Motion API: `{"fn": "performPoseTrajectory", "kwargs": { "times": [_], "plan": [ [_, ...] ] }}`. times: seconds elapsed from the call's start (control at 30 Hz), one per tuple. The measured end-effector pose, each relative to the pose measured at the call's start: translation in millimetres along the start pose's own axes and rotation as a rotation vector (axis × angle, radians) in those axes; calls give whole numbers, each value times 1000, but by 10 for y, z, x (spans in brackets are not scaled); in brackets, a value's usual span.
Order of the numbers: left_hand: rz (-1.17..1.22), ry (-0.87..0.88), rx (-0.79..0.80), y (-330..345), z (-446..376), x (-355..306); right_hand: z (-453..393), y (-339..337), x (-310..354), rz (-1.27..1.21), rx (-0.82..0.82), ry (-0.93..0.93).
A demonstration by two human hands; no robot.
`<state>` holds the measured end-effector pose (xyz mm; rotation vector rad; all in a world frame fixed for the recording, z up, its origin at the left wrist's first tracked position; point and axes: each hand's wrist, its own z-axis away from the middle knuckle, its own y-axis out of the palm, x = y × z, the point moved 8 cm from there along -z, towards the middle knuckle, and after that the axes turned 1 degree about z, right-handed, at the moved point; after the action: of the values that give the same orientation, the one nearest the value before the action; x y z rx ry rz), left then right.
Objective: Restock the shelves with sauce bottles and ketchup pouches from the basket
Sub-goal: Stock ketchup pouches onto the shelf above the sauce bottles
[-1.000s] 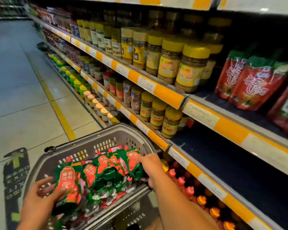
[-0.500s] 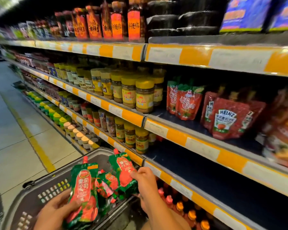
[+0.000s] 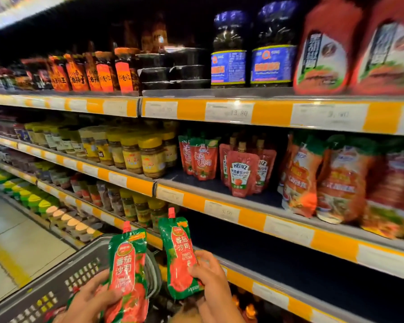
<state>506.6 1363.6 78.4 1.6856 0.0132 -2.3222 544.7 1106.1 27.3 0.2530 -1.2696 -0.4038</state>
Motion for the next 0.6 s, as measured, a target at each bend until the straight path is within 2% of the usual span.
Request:
{"fn": "performPoseTrajectory", "kwargs": {
  "times": [0.4,0.6],
  "plan": [
    [-133,51,329,1385,286,88,980,-1222,655,-61,45,-95],
    [-33,-20,532,2017,541,382,1365,-1857,687,-191,-83,-226]
  ]
}}
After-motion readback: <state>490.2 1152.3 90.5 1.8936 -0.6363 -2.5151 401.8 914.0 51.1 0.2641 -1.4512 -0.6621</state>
